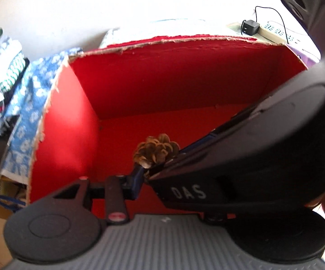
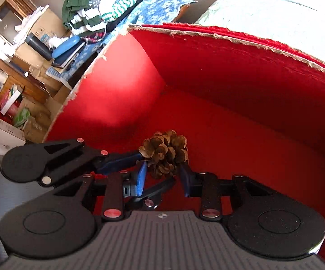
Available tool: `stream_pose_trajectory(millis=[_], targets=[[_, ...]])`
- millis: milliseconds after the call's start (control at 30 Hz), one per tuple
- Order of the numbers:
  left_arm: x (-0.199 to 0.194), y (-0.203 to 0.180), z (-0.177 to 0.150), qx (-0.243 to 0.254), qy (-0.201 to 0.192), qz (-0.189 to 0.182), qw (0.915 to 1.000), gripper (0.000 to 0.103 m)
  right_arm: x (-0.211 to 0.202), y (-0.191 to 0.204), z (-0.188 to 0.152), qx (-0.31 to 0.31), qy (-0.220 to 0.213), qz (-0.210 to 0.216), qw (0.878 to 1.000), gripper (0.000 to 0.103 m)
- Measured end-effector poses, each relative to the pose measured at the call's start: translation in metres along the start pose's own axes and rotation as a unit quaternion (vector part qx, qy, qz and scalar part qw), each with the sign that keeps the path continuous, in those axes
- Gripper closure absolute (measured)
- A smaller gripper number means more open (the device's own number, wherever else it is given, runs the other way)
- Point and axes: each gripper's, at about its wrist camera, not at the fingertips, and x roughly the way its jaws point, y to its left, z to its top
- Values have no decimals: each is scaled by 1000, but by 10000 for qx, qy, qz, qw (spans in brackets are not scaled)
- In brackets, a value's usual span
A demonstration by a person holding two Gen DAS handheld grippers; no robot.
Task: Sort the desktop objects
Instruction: 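Lift the pine cone with the right gripper and carry it into the red box, then open the right gripper to drop the pine cone inside the box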
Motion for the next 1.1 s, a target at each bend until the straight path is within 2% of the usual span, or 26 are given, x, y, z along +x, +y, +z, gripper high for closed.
stream_pose_trajectory(millis=[233, 267, 300, 500, 533, 567, 900, 1033, 1100], targets=[[9, 27, 16, -56, 357, 233, 9991, 68, 23, 3, 22, 335, 351, 324, 9983, 67], [7, 31, 16, -75, 362, 252, 9990, 60, 27, 4, 25, 387, 386, 355, 9979, 67], [6, 34, 15, -101, 363, 266, 9989, 57, 29, 5, 27, 430, 416, 360, 9976, 65], [4, 32, 15, 13, 236, 328, 9992, 54, 27, 3, 25, 548, 397, 420, 9968, 64], [3, 32, 14, 37, 216, 312, 9993, 48, 27, 2, 25, 572, 378, 438, 9967, 64], [3, 32, 12, 55, 202, 289, 9994, 43, 26, 1, 24, 595, 331, 471, 9966, 64], [-5, 28, 10, 38, 72, 317, 9995, 39, 16, -8, 20, 921, -126, 627, 9937, 62], [-21, 25, 11, -10, -160, 302, 9994, 38, 8, -9, 18, 998, -520, 596, 9919, 62], [-32, 23, 10, 4, -317, 295, 9991, 32, -1, -4, 15, 873, -795, 403, 9922, 62]])
